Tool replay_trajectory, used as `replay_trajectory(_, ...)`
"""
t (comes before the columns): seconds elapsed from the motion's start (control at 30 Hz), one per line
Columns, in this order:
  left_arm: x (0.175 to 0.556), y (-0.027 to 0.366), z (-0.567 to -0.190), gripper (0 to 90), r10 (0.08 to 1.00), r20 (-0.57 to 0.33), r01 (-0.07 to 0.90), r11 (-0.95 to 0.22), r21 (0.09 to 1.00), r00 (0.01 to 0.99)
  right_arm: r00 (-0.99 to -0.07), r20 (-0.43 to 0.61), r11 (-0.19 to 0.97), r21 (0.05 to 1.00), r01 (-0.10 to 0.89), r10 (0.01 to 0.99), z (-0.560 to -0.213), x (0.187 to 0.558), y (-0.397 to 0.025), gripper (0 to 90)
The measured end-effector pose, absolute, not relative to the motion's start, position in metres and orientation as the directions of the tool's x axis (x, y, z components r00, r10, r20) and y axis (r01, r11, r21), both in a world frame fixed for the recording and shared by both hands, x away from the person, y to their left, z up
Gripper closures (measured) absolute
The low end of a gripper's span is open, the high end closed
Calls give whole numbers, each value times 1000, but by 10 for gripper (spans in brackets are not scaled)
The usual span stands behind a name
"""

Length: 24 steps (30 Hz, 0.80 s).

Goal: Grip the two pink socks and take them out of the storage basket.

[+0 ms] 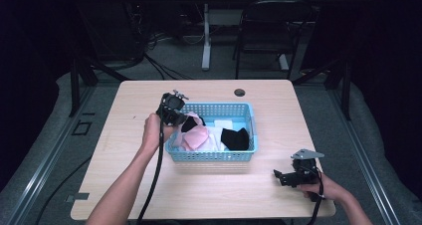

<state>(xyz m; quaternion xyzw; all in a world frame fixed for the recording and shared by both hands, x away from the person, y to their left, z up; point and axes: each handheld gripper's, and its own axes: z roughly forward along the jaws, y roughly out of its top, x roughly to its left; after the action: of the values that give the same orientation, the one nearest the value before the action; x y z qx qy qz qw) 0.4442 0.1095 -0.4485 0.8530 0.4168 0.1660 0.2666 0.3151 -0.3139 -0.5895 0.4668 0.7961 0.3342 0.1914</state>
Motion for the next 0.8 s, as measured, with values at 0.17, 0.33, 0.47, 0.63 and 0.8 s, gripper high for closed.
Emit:
replay_trajectory(0.17,439,109,-433,883,792,69,595,-510,622,607,-491,7,341,711,615,871,-589,315,-314,0)
replay_trajectory(0.33,433,108,-418,883,782,82,567,-515,643,618,-490,6,341,711,615,872,-589,315,-314,0)
replay_trajectory(0.47,430,110,-409,883,779,81,553,-510,658,622,-493,8,342,710,615,870,-589,315,-314,0)
replay_trajectory(0.63,428,118,-397,883,785,70,546,-488,681,615,-490,6,341,710,616,872,-589,315,-314,0)
replay_trajectory(0.8,427,125,-389,883,787,62,548,-482,684,614,-490,7,340,711,616,872,-589,315,-314,0)
